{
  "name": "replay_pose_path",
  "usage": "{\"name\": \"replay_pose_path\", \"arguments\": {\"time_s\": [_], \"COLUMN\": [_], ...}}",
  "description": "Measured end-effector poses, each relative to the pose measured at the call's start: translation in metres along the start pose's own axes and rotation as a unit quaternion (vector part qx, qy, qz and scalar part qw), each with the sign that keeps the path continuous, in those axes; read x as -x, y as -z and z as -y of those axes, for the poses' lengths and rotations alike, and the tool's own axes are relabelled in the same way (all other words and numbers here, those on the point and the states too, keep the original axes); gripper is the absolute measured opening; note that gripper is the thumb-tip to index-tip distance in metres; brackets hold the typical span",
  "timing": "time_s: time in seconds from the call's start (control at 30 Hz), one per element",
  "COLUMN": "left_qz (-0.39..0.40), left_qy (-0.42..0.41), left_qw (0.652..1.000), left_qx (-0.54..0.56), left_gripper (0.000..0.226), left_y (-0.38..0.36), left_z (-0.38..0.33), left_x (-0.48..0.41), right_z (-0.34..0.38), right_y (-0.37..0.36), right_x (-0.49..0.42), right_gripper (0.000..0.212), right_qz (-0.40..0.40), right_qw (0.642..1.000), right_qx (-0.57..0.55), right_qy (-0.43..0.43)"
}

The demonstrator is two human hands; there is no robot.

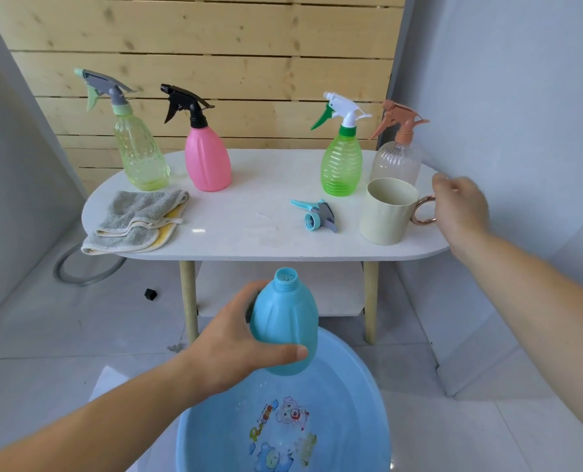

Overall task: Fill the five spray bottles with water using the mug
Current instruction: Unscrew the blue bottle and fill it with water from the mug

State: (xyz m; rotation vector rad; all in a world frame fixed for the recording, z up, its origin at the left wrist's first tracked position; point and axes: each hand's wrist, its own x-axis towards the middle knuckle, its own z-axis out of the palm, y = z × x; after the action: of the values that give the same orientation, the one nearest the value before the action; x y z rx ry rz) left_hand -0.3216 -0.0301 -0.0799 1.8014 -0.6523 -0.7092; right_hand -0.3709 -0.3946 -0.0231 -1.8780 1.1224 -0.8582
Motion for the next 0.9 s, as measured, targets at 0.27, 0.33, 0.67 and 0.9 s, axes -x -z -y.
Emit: {"name": "replay_pose_path", "arguments": {"time_s": [0.27,0.33,0.67,0.9], "left_qz": [-0.009,-0.010,-0.027,-0.033], "left_qy": [0.002,0.001,0.015,0.023], "left_qw": [1.000,1.000,0.999,0.999], "left_qx": [0.004,0.006,0.017,0.025], "left_gripper": [0.085,0.084,0.090,0.088], "left_y": [0.006,0.008,0.024,0.030], "left_z": [0.002,0.002,0.011,0.008], "left_x": [0.002,0.003,0.010,0.012], "right_z": [0.075,0.078,0.054,0.061], "right_y": [-0.030,-0.053,-0.111,-0.097], "right_x": [0.071,0.085,0.087,0.086], "right_gripper": [0.012,0.013,0.034,0.019], "right_qz": [0.059,0.187,0.251,0.279], "right_qw": [0.901,0.889,0.864,0.905], "right_qx": [0.089,0.175,0.338,0.247], "right_qy": [0.421,0.380,0.275,0.206]}}
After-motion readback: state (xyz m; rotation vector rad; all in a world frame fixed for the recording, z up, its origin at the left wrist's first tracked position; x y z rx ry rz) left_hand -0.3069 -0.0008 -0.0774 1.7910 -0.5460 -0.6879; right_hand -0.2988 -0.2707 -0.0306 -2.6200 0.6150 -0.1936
